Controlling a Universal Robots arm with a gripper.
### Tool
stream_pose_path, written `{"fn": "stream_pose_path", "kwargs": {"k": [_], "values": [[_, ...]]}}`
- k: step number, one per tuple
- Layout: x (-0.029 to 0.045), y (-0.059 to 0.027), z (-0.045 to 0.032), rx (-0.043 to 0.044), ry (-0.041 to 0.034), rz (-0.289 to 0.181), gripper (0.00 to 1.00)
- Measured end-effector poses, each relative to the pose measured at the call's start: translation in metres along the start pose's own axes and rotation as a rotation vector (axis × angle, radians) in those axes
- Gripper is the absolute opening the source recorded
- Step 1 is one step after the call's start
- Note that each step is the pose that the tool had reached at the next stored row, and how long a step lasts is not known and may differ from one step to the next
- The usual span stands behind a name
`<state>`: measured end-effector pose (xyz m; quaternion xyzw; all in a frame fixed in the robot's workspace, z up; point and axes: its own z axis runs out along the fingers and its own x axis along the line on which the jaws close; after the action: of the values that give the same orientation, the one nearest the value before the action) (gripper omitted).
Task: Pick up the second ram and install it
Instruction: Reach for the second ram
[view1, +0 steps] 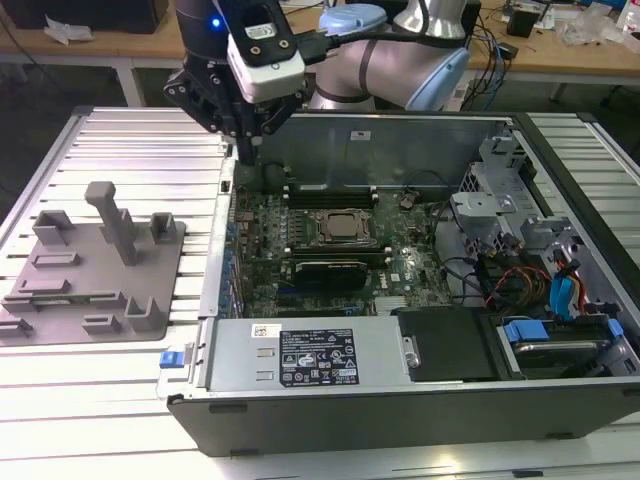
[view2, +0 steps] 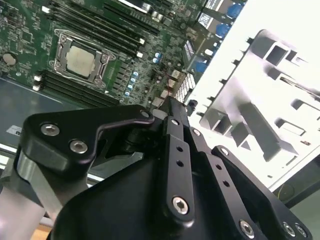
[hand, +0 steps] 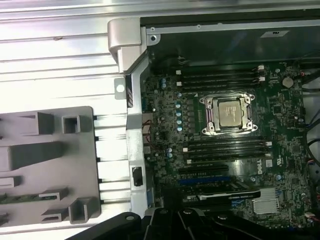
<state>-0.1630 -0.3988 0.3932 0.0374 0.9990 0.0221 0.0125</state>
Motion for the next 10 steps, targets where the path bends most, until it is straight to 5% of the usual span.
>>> {"fn": "stream_pose_path", "kwargs": {"k": [4, 10], "values": [[0.0152, -0.0011, -0.0004, 0.0, 0.0, 0.0, 0.08], [0.0283, -0.0021, -0.0008, 0.0, -0.0001, 0.0, 0.08]]}}
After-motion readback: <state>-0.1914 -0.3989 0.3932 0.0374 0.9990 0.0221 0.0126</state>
